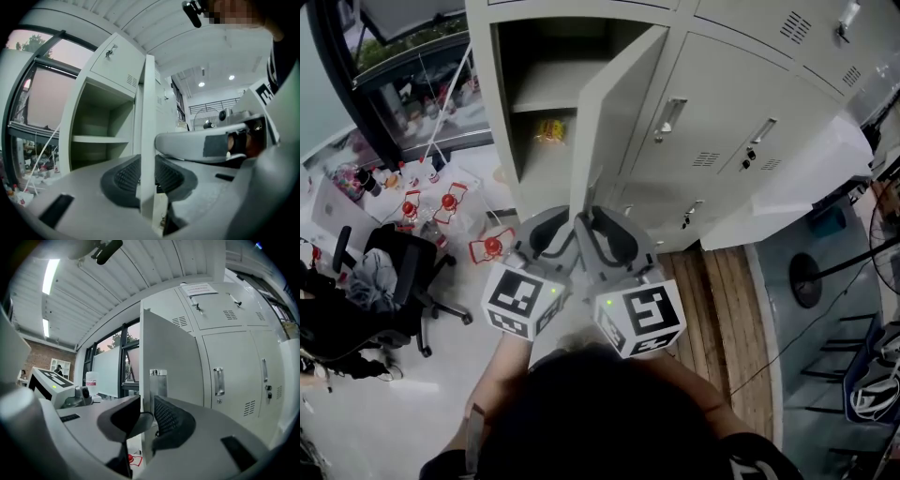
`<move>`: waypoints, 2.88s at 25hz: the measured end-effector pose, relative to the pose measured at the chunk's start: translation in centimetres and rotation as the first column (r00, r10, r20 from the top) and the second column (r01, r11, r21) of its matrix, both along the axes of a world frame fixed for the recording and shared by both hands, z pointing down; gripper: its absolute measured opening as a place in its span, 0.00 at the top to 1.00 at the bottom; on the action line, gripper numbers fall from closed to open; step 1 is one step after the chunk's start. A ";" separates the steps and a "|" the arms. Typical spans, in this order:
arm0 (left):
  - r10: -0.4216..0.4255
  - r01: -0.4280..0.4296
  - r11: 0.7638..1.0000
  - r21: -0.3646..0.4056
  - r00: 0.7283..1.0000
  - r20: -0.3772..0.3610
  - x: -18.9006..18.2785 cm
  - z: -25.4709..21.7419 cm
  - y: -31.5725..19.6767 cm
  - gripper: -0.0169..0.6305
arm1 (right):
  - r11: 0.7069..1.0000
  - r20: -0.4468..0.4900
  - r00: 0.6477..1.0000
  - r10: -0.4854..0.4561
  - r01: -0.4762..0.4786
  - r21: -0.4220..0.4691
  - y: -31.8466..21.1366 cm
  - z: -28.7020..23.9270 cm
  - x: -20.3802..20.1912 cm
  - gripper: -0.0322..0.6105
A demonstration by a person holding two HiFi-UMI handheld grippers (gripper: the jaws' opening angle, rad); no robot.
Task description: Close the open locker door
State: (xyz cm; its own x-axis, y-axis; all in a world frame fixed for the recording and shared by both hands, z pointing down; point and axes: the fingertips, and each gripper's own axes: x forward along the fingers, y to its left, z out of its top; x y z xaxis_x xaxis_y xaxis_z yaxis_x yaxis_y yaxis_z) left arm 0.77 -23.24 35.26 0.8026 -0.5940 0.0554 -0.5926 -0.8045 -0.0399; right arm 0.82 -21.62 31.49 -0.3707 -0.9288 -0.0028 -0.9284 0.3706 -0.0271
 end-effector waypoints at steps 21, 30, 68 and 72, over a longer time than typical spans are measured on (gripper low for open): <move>0.042 -0.041 0.999 -0.027 0.999 0.024 -4.5 0.0 -4.7 0.86 | 0.965 -0.048 0.965 -0.258 0.260 0.032 -4.5 0.0 -1.4 0.79; 0.085 -0.084 0.996 -0.035 0.996 0.018 -5.4 0.0 -6.2 0.85 | 0.891 -0.071 0.890 -0.451 0.453 0.012 -7.2 -0.4 -4.4 0.82; -0.222 0.224 0.974 -0.021 0.972 0.073 -12.0 -1.1 -11.7 0.97 | 0.873 -0.091 0.869 -0.486 0.488 -0.003 -14.8 -0.4 -8.0 0.89; -0.249 0.249 0.969 0.015 0.962 0.114 -11.9 -1.3 -11.1 0.97 | 0.882 -0.097 0.878 -0.470 0.472 -0.001 -15.7 -0.4 -8.3 0.89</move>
